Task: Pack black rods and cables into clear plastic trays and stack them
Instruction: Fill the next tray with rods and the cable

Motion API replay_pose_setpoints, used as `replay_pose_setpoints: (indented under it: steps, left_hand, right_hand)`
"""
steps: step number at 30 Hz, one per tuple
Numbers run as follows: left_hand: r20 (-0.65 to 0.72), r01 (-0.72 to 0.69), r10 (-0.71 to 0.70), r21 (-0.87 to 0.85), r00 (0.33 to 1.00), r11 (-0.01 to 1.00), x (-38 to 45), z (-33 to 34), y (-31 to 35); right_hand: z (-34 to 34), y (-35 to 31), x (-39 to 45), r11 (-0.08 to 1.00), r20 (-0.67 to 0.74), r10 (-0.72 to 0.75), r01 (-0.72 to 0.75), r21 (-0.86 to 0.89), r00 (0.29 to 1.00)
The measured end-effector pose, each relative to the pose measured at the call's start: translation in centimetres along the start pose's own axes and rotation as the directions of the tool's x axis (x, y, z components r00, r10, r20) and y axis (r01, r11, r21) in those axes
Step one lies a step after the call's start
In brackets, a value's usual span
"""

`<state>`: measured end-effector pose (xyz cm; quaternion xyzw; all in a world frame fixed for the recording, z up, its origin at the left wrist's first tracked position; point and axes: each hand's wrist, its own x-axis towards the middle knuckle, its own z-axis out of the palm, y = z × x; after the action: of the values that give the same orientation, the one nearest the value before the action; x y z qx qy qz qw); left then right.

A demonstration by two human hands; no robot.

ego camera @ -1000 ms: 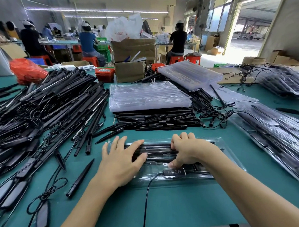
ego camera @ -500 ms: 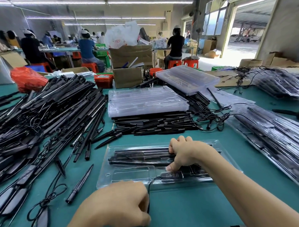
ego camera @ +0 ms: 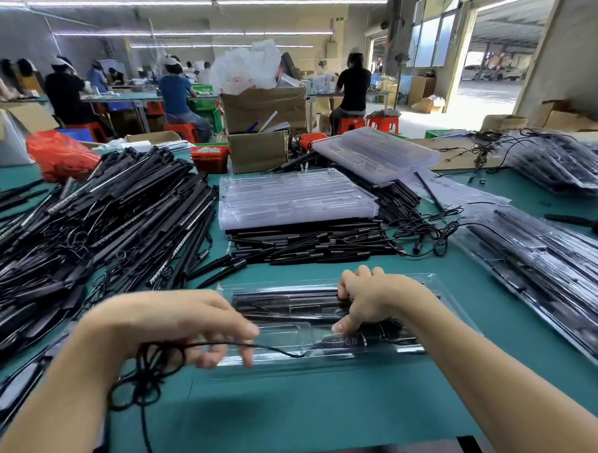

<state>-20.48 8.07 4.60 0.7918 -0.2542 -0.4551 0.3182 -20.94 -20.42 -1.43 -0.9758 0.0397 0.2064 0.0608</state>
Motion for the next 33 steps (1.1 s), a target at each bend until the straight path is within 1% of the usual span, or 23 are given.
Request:
replay_pose_setpoints:
  steps: [2, 4, 6, 8, 10, 12, 13, 15, 18, 20, 22, 23, 24, 25, 26, 27, 28, 29, 30, 31, 32, 33]
  left_hand:
    - [-0.004, 0.079, -0.079, 0.061, 0.997, 0.995, -1.1, -1.5, -0.5]
    - [-0.012, 0.094, -0.094, 0.062, 0.996, 0.994, -1.7, -2.7, -1.3]
    - [-0.019, 0.105, -0.105, -0.019, 0.994, 0.994, -2.0, -3.6, -2.4]
    - [0.009, 0.151, -0.151, -0.131, 0.988, 0.98, -2.4, -3.9, -3.4]
    - [0.017, 0.194, -0.194, -0.167, 0.981, 0.967, -3.0, -4.1, -4.2]
    - [-0.025, 0.195, -0.202, -0.166, 0.979, 0.967, -3.5, -4.5, -4.8]
    - [-0.055, 0.203, -0.212, -0.133, 0.976, 0.97, -3.6, -4.7, -4.9]
    - [-0.101, 0.284, -0.283, -0.011, 0.954, 0.959, -3.8, -5.1, -4.6]
    - [-0.236, 0.472, -0.434, 0.136, 0.87, 0.871, -3.8, -5.5, -3.3]
    - [-0.345, 0.524, -0.447, 0.173, 0.825, 0.834, -3.4, -5.8, -2.6]
    - [-0.386, 0.529, -0.422, 0.228, 0.82, 0.818, -3.1, -5.9, -1.9]
    - [-0.376, 0.51, -0.4, 0.26, 0.836, 0.82, -3.1, -5.7, -1.5]
    - [-0.342, 0.458, -0.36, 0.27, 0.868, 0.847, -3.1, -5.5, -1.2]
    - [-0.286, 0.369, -0.298, 0.238, 0.911, 0.899, -3.2, -5.5, -1.0]
    - [-0.208, 0.255, -0.221, 0.157, 0.953, 0.954, -3.4, -5.5, -1.0]
    - [-0.116, 0.15, -0.144, 0.042, 0.983, 0.988, -3.8, -5.5, -1.0]
    - [-0.032, 0.073, -0.075, -0.076, 0.997, 0.994, -4.1, -5.6, -1.2]
    - [0.037, 0.003, 0.004, -0.185, 0.999, 0.983, -4.6, -5.7, -1.3]
    - [0.1, -0.079, 0.113, -0.297, 0.989, 0.952, -4.9, -5.7, -1.3]
    - [0.134, -0.164, 0.235, -0.402, 0.963, 0.901, -5.2, -5.7, -1.1]
    - [0.117, -0.237, 0.321, -0.452, 0.94, 0.86, -5.2, -5.8, -0.8]
    - [0.044, -0.291, 0.34, -0.422, 0.939, 0.859, -5.1, -5.9, -0.5]
  right_hand:
    - [-0.1, 0.0, 0.1, 1.0, 0.009, 0.0, 0.0, -0.006, 1.0]
    - [-0.3, 0.0, 0.2, 1.0, 0.02, -0.002, 0.002, -0.003, 1.0]
    - [-0.4, 0.2, 0.3, 1.0, 0.029, -0.004, 0.004, 0.005, 1.0]
    - [-0.5, 0.2, 0.5, 1.0, 0.033, -0.007, 0.007, 0.006, 0.999]
    - [-0.6, 0.3, 0.6, 1.0, 0.036, -0.009, 0.009, 0.007, 0.999]
    - [-0.6, 0.5, 0.7, 1.0, 0.043, -0.013, 0.012, 0.025, 0.999]
    - [-0.5, 0.6, 0.8, 0.999, 0.043, -0.019, 0.017, 0.035, 0.999]
    - [-0.5, 0.7, 0.8, 0.998, 0.039, -0.028, 0.026, 0.049, 0.999]
    - [-0.5, 0.9, 0.9, 0.997, 0.031, -0.033, 0.031, 0.067, 0.999]
    - [-0.5, 1.0, 1.0, 0.996, 0.03, -0.035, 0.032, 0.078, 0.999]
    - [-0.5, 0.9, 1.2, 0.995, 0.034, -0.031, 0.028, 0.092, 0.999]
    - [-0.4, 1.0, 1.2, 0.995, 0.03, -0.03, 0.027, 0.097, 0.999]
    - [-0.4, 1.2, 1.2, 0.994, 0.013, -0.028, 0.026, 0.102, 1.0]
    - [-0.5, 1.5, 1.2, 0.994, -0.014, -0.02, 0.022, 0.111, 1.0]
    - [-0.5, 1.9, 1.3, 0.992, -0.041, -0.008, 0.013, 0.126, 0.999]
    - [-0.6, 2.3, 1.3, 0.99, -0.057, 0.003, 0.005, 0.141, 0.998]
    - [-0.7, 2.7, 1.4, 0.989, -0.063, 0.007, 0.002, 0.149, 0.998]
    - [-0.8, 2.9, 1.5, 0.989, -0.06, 0.007, 0.002, 0.15, 0.998]
    - [-0.8, 3.0, 1.6, 0.989, -0.054, 0.005, 0.003, 0.146, 0.999]
    - [-0.9, 3.0, 1.7, 0.99, -0.05, 0.006, 0.002, 0.143, 0.999]
    - [-0.9, 2.9, 1.8, 0.99, -0.046, 0.006, 0.001, 0.14, 0.999]
    - [-0.9, 2.9, 1.8, 0.99, -0.046, 0.004, 0.002, 0.138, 0.999]
